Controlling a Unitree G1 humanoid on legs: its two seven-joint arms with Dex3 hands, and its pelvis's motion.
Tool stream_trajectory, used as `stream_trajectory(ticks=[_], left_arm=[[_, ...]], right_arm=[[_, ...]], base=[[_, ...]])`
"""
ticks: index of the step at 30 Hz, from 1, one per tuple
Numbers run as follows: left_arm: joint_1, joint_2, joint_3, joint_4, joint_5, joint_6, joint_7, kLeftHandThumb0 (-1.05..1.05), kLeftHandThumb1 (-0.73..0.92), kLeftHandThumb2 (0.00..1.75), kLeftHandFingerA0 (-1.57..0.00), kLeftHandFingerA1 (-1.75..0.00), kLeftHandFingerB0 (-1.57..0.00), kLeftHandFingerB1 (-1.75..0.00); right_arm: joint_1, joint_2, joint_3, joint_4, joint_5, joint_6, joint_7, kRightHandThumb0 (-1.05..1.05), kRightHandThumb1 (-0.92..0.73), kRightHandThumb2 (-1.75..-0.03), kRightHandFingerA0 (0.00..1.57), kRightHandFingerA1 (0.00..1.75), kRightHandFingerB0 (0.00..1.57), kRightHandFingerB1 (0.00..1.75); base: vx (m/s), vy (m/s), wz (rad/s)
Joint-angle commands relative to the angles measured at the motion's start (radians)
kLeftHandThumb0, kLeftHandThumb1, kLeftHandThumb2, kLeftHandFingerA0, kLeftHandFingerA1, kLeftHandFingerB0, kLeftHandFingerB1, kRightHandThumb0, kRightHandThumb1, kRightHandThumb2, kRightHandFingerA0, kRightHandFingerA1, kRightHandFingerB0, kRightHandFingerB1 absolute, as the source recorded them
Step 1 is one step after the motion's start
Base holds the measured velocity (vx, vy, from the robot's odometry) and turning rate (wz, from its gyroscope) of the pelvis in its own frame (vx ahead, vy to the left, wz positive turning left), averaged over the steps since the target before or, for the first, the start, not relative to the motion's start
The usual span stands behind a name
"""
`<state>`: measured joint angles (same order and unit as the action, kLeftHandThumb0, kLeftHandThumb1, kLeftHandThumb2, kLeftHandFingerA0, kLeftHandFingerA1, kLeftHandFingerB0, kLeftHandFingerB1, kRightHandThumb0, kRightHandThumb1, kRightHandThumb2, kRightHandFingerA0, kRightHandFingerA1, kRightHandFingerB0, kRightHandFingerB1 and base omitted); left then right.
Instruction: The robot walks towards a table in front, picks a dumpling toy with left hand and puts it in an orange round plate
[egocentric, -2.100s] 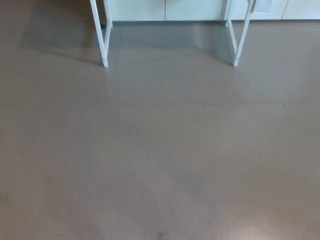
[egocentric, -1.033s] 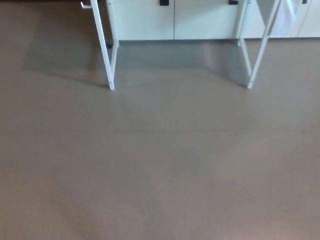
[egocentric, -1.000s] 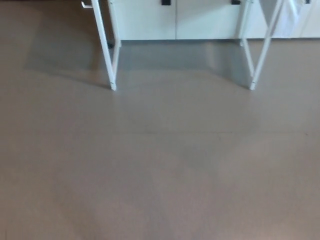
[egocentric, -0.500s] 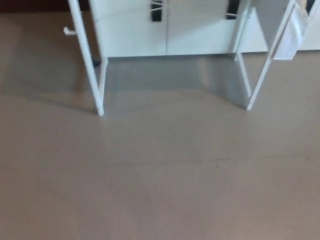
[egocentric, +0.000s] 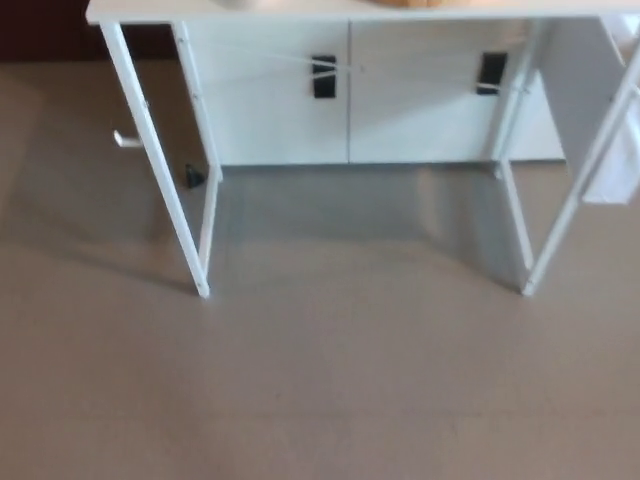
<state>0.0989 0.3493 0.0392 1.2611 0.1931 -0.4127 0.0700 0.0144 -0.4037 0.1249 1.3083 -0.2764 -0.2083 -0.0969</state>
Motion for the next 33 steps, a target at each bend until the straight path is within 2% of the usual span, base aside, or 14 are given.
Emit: stream_trajectory(ticks=[1,3,4,6,7,8,11,13,20,21,22,24,25,33], left_arm=[[0.045,0.014,0.003,0.011,-0.010,-0.037,-0.009,-0.29,0.63,0.59,-0.62,-0.75,-0.44,-0.36],[0.049,0.013,0.002,0.011,-0.010,-0.036,-0.008,-0.29,0.63,0.59,-0.66,-0.85,-0.44,-0.36],[0.052,0.017,-0.002,0.009,-0.006,-0.036,-0.012,-0.29,0.63,0.59,-0.63,-0.73,-0.44,-0.36],[0.055,0.019,-0.008,0.009,0.000,-0.032,-0.007,-0.31,0.63,0.59,-0.61,-0.73,-0.43,-0.35],[0.056,0.020,-0.011,0.008,0.003,-0.030,-0.004,-0.31,0.63,0.59,-0.61,-0.73,-0.43,-0.35],[0.061,0.018,-0.009,0.005,-0.002,-0.036,-0.008,-0.31,0.63,0.59,-0.62,-0.84,-0.43,-0.35],[0.072,0.018,-0.015,0.008,0.002,-0.045,0.001,-0.31,0.63,0.59,-0.76,-0.97,-0.43,-0.36],[0.071,0.017,-0.019,0.013,0.005,-0.042,0.007,-0.30,0.61,0.59,-0.78,-0.91,-0.43,-0.35],[0.076,0.014,-0.024,0.025,0.005,-0.039,0.011,-0.29,0.61,0.58,-0.70,-0.77,-0.44,-0.36],[0.079,0.014,-0.021,0.022,-0.001,-0.044,-0.001,-0.29,0.62,0.58,-0.68,-1.04,-0.43,-0.35],[0.081,0.014,-0.020,0.021,-0.004,-0.046,-0.007,-0.29,0.62,0.58,-0.68,-1.04,-0.43,-0.35],[0.089,0.016,-0.019,0.017,-0.007,-0.049,-0.014,-0.37,0.48,0.81,-0.57,-0.71,-0.34,-0.48],[0.089,0.016,-0.019,0.017,-0.007,-0.048,-0.014,-0.31,0.62,0.58,-0.59,-0.62,-0.42,-0.35],[0.095,0.025,-0.034,0.020,0.003,-0.048,-0.017,-0.34,0.62,0.59,-0.56,-0.58,-0.41,-0.35]], right_arm=[[0.031,-0.003,0.004,-0.001,-0.006,0.011,0.006,-0.47,-0.58,-0.82,0.74,0.59,0.42,0.47],[0.032,-0.002,0.004,0.001,-0.006,0.013,0.007,-0.47,-0.58,-0.82,0.73,0.58,0.41,0.47],[0.033,0.000,0.003,0.009,-0.006,0.008,0.003,-0.39,-0.69,-0.61,0.81,0.46,0.48,0.35],[0.037,0.001,0.007,0.010,-0.011,0.001,-0.001,-0.39,-0.69,-0.60,0.81,0.46,0.47,0.36],[0.039,0.001,0.009,0.011,-0.013,-0.001,-0.003,-0.39,-0.69,-0.60,0.81,0.46,0.47,0.36],[0.043,0.001,0.006,0.008,-0.008,-0.008,-0.002,-0.45,-0.58,-0.82,0.75,0.60,0.43,0.47],[0.051,-0.001,0.004,0.001,-0.005,-0.015,0.003,-0.45,-0.57,-0.81,0.73,0.59,0.44,0.48],[0.053,-0.001,0.005,0.000,-0.007,-0.020,0.003,-0.38,-0.66,-0.60,0.82,0.48,0.48,0.36],[0.052,0.007,0.002,0.019,-0.008,-0.012,0.004,-0.37,-0.67,-0.60,0.79,0.47,0.48,0.36],[0.052,0.007,0.000,0.018,-0.006,-0.012,0.006,-0.37,-0.67,-0.60,0.79,0.47,0.48,0.36],[0.052,0.007,-0.001,0.018,-0.006,-0.013,0.007,-0.37,-0.67,-0.60,0.79,0.47,0.48,0.36],[0.057,0.007,-0.007,0.015,0.001,-0.009,0.022,-0.45,-0.60,-0.81,0.69,0.57,0.45,0.48],[0.057,0.006,-0.007,0.014,0.000,-0.009,0.022,-0.45,-0.60,-0.82,0.70,0.57,0.45,0.48],[0.068,0.013,-0.007,0.018,-0.009,-0.006,0.016,-0.45,-0.59,-0.82,0.75,0.59,0.45,0.48]], base=[[0.35,-0.112,-0.02],[0.41,-0.088,-0.07],[0.37,-0.040,-0.12],[0.36,0.027,-0.23],[0.39,0.076,-0.32],[0.46,0.119,-0.30],[0.58,0.126,-0.32],[0.57,0.134,-0.44],[0.39,0.067,0.01],[0.23,-0.054,0.20],[0.23,-0.090,0.25],[0.25,-0.168,0.24],[0.36,-0.140,-0.24],[0.21,-0.076,0.14]])
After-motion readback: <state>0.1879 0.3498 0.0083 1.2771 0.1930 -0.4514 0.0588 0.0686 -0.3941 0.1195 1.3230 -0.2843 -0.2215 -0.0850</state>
